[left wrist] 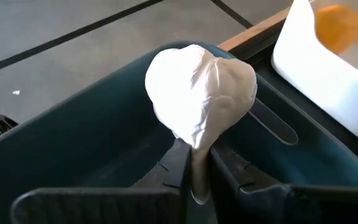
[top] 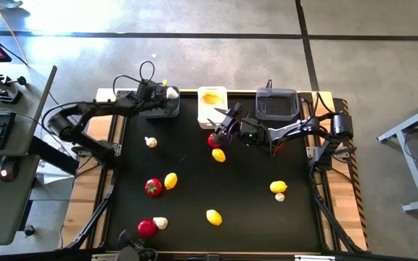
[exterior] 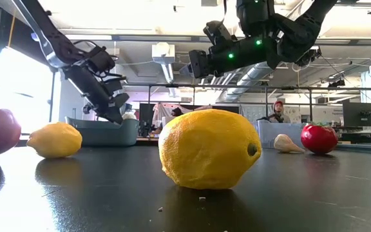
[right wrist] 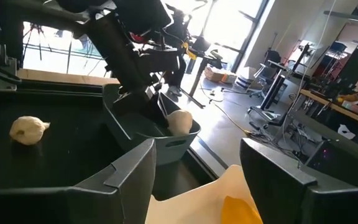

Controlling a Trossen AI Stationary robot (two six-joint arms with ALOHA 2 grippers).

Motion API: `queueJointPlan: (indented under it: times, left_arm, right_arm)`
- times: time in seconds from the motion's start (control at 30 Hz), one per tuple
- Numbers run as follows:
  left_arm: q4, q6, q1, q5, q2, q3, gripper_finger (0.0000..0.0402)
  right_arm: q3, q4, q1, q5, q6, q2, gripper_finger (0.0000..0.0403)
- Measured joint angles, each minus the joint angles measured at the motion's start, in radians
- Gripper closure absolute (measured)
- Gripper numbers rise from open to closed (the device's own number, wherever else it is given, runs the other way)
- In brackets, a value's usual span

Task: Sort produce into baskets
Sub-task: Put the white garlic into the blue bin, then put the red tomato into the transparent bin

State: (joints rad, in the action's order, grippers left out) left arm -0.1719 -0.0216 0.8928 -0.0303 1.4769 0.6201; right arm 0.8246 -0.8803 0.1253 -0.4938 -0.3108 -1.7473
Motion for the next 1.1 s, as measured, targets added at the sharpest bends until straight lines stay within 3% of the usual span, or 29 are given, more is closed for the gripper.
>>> queueJointPlan:
  times: [0.33, 0.53, 0.9, 1.1]
  left_arm:
    - [0.04, 0.026, -0.003, 0.0, 0.0, 0.0, 0.026]
    - [0.045, 0.039, -0.006, 0.0, -0.013, 0.0, 0.0219]
    - [0.039, 0.068, -0.099, -0.028, -0.103, -0.001, 0.021]
    - [0.009, 0.076, -0.177, -0.069, -0.129, -0.002, 0.0234]
  right_arm:
    - [0.0, 0.02, 0.0, 0.0, 0.089, 0.0, 0.0178]
    - [0.0, 0.067, -0.012, -0.001, 0.116, 0.0, 0.0178]
    - [0.0, 0.224, -0.053, -0.001, 0.216, 0.002, 0.0189]
    - [0.0, 0.402, -0.064, 0.0, 0.318, 0.055, 0.0288]
